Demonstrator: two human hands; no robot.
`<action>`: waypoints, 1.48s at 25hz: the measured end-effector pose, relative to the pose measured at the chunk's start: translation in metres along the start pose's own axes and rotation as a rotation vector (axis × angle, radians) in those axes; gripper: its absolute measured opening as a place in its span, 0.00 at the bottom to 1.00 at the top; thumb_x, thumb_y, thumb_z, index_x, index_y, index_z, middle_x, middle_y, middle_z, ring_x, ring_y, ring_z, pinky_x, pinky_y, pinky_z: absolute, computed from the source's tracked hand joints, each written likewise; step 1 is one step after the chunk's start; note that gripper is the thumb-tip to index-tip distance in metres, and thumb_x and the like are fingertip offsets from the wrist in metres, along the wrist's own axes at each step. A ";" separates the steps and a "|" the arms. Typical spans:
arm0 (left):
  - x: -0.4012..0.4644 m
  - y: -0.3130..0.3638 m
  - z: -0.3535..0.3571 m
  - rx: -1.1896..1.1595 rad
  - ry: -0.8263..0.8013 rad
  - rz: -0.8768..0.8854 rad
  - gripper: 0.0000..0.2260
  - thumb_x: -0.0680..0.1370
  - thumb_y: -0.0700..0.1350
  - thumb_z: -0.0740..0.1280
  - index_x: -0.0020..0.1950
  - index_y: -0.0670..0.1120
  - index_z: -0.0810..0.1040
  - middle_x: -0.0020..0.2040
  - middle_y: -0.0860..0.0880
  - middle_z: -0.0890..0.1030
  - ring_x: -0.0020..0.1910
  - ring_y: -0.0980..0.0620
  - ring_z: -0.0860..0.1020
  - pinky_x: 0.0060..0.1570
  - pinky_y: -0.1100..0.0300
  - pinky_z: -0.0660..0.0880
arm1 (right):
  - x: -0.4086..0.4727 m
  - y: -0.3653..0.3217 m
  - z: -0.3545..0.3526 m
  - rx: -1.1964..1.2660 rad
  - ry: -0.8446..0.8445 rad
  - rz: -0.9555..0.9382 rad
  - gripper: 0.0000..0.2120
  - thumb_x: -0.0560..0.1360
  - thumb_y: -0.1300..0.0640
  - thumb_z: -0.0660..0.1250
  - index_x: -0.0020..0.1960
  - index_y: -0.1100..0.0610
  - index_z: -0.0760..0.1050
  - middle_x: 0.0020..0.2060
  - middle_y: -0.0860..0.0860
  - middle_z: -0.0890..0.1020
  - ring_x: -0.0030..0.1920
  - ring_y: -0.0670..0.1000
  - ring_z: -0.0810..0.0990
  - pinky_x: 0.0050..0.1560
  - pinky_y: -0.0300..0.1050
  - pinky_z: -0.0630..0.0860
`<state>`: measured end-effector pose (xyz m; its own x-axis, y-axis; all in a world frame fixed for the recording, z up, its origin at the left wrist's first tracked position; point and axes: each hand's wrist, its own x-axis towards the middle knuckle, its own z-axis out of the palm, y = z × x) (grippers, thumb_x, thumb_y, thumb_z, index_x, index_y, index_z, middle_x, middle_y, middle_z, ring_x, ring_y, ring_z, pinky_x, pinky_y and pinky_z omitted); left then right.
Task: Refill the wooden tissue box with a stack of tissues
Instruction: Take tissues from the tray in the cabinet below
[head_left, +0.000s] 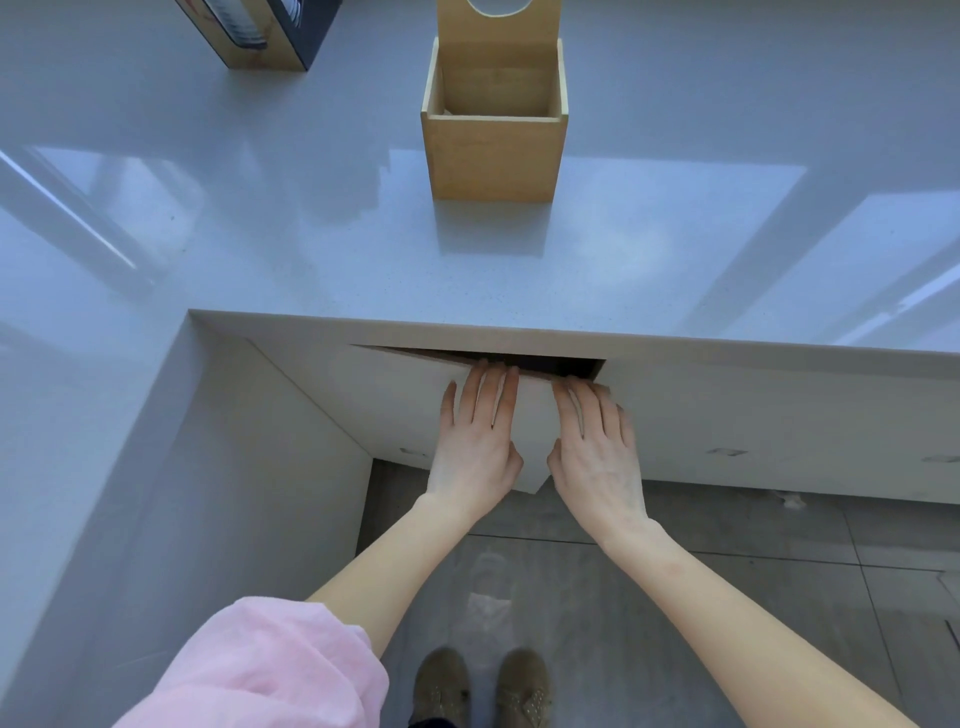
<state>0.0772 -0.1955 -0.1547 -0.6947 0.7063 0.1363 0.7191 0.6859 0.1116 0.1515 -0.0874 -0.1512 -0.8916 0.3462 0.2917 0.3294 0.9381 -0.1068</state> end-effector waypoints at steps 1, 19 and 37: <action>-0.004 0.001 -0.002 0.010 0.025 0.003 0.33 0.63 0.42 0.71 0.67 0.40 0.70 0.61 0.40 0.77 0.62 0.40 0.75 0.60 0.42 0.71 | -0.004 -0.001 -0.003 0.002 0.021 0.010 0.29 0.55 0.68 0.73 0.57 0.62 0.79 0.51 0.57 0.83 0.51 0.58 0.82 0.52 0.48 0.77; -0.098 -0.001 -0.050 -0.164 0.018 -0.111 0.09 0.66 0.39 0.68 0.45 0.44 0.81 0.46 0.48 0.84 0.52 0.47 0.81 0.59 0.43 0.72 | -0.089 -0.054 -0.040 0.567 -0.119 0.104 0.10 0.66 0.67 0.74 0.48 0.61 0.82 0.34 0.52 0.77 0.35 0.48 0.73 0.33 0.30 0.69; -0.185 -0.072 -0.086 -0.503 -0.193 -0.768 0.27 0.80 0.42 0.57 0.75 0.47 0.49 0.77 0.51 0.55 0.72 0.51 0.62 0.65 0.63 0.62 | -0.137 -0.190 -0.036 0.966 -1.087 0.310 0.34 0.70 0.43 0.65 0.72 0.54 0.60 0.65 0.46 0.65 0.42 0.43 0.74 0.53 0.41 0.75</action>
<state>0.1558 -0.3904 -0.1033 -0.9399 0.1392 -0.3117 -0.0471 0.8515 0.5222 0.2226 -0.3128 -0.1362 -0.7591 -0.0501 -0.6490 0.6043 0.3161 -0.7313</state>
